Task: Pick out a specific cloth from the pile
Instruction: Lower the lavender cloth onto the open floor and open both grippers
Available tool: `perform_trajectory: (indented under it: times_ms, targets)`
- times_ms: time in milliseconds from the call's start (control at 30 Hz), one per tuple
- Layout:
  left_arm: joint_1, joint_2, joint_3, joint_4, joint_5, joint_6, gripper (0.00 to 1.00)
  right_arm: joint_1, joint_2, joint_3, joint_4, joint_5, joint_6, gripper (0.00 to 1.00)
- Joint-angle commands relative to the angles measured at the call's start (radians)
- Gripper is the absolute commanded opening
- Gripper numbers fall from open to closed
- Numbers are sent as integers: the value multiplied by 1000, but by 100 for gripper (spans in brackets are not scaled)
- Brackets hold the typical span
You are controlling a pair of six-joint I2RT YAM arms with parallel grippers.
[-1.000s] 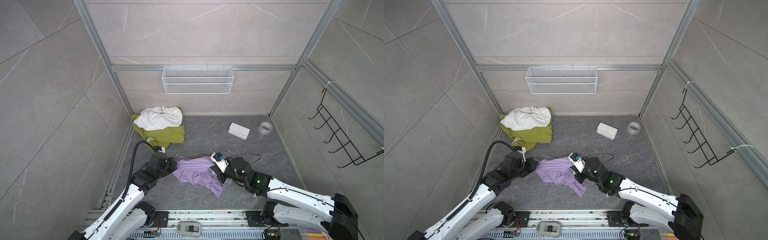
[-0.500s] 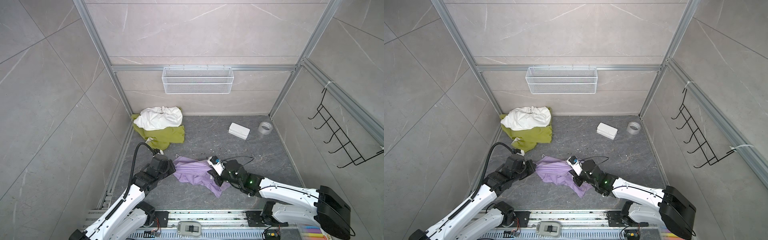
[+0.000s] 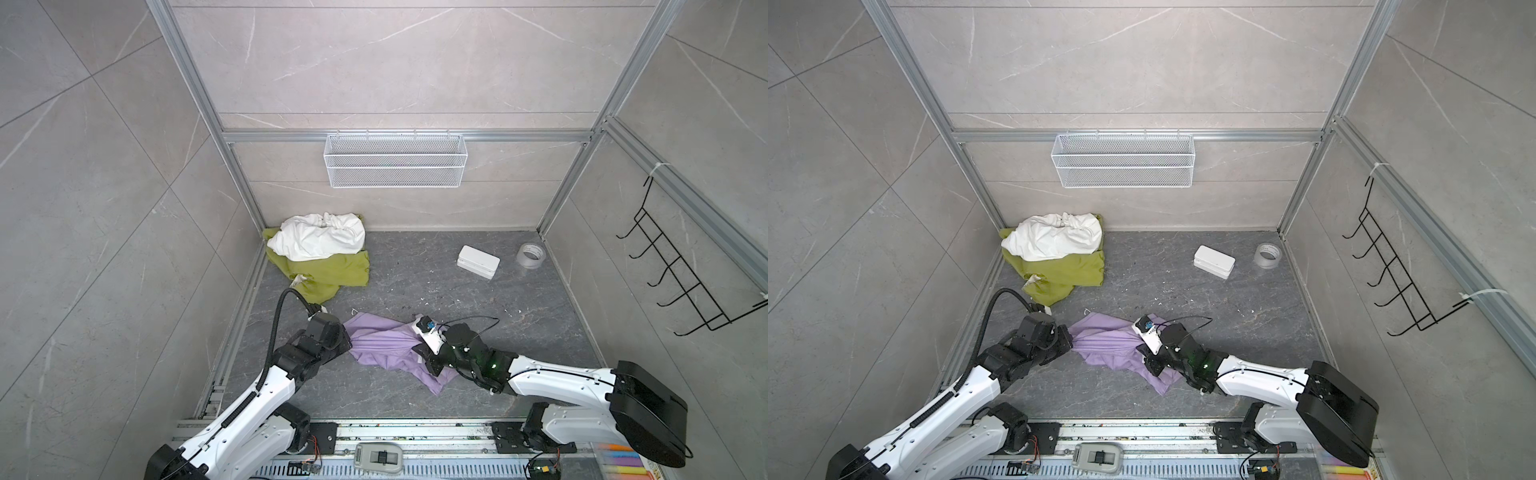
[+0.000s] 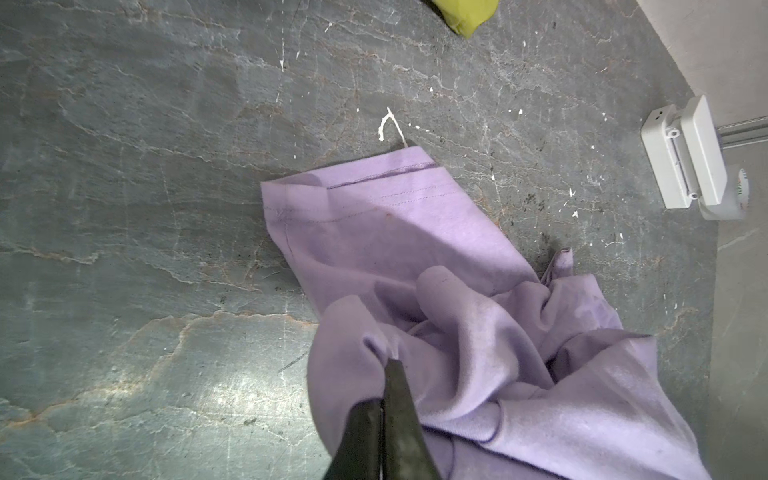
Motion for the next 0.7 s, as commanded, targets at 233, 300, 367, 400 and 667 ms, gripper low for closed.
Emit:
perform_trajectory:
  times_ms: [233, 300, 367, 400, 667]
  targets:
    - [0, 12, -35, 7, -107, -20, 0, -8, 61, -57, 54, 23, 28, 10]
    - [-1, 16, -41, 9, -109, -24, 0, -8, 72, -64, 64, 22, 31, 11]
    - [-3, 18, -48, 15, -111, -28, 0, -8, 76, -70, 72, 26, 36, 14]
    - [-4, 19, -51, 16, -110, -29, 0, -8, 75, -75, 76, 25, 36, 15]
    - [-9, 6, -33, 0, -122, -15, 7, -8, 7, -44, -9, -13, 32, 39]
